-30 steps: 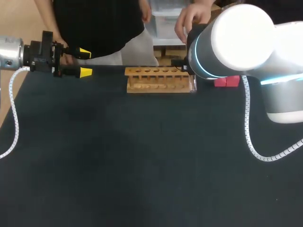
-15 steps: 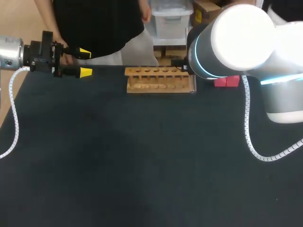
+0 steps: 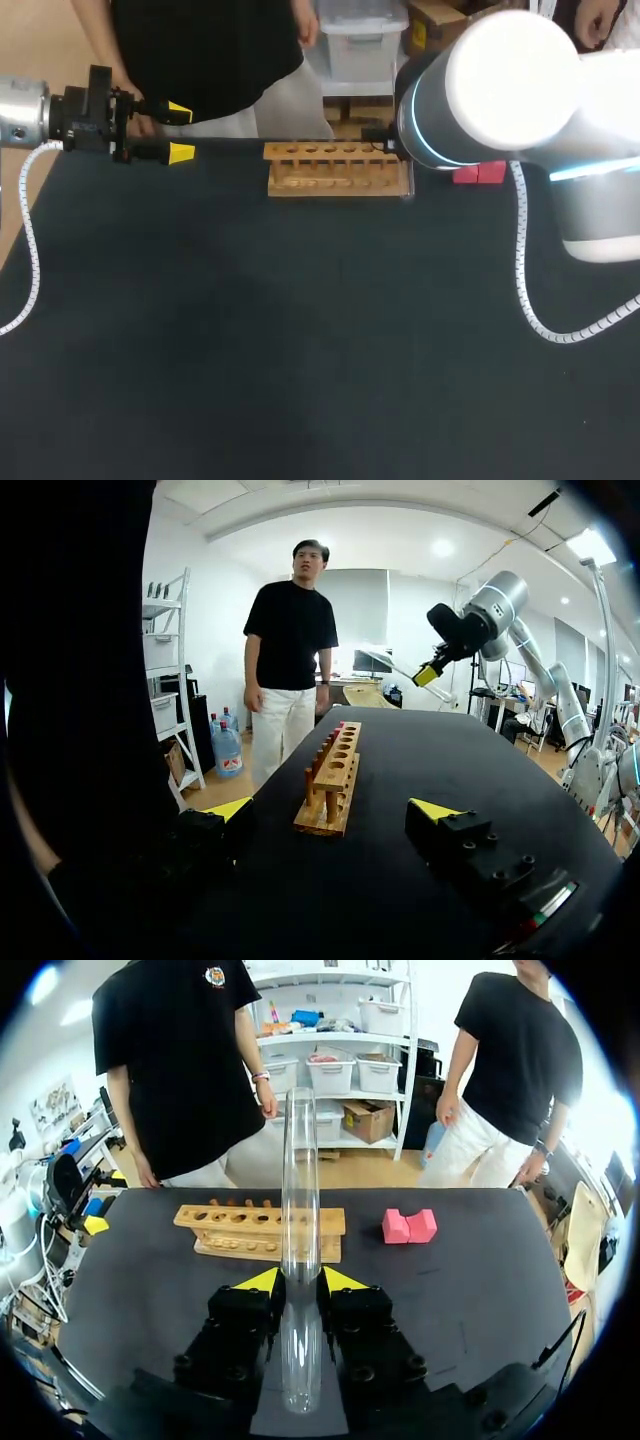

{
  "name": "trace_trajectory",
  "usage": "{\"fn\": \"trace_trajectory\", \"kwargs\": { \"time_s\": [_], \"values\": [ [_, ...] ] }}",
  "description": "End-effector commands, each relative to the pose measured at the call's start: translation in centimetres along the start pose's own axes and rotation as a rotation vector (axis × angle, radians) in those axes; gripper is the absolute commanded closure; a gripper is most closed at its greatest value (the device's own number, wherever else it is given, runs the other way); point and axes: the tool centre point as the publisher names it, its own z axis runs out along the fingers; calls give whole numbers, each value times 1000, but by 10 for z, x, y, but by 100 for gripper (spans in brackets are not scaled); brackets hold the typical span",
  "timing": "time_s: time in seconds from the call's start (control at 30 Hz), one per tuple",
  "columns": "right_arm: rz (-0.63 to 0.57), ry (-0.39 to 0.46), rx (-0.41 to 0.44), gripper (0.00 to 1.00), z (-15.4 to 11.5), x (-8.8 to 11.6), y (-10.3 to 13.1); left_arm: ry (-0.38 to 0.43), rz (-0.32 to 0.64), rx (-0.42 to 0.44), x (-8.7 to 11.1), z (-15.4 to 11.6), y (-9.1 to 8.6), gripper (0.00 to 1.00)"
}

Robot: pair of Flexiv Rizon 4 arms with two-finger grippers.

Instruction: Grasp the test tube, adjust it, and insert it.

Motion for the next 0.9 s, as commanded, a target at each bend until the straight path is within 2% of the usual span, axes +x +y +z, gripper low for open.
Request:
{"fn": "trace_trajectory", "kwargs": {
  "time_s": [0.03, 0.4, 0.63, 0.9],
  "values": [
    [5, -2, 0, 100, 6, -1, 0, -2, 2, 0, 1, 0, 1, 0],
    [-3, -4, 12, 100, 22, 4, 3, -2, 2, 0, 1, 0, 1, 0],
    [-9, -40, -10, 100, 40, 6, 9, -2, 2, 0, 1, 0, 1, 0],
    [-4, -21, -54, 100, 59, 10, 15, -2, 2, 0, 1, 0, 1, 0]
  ]
}}
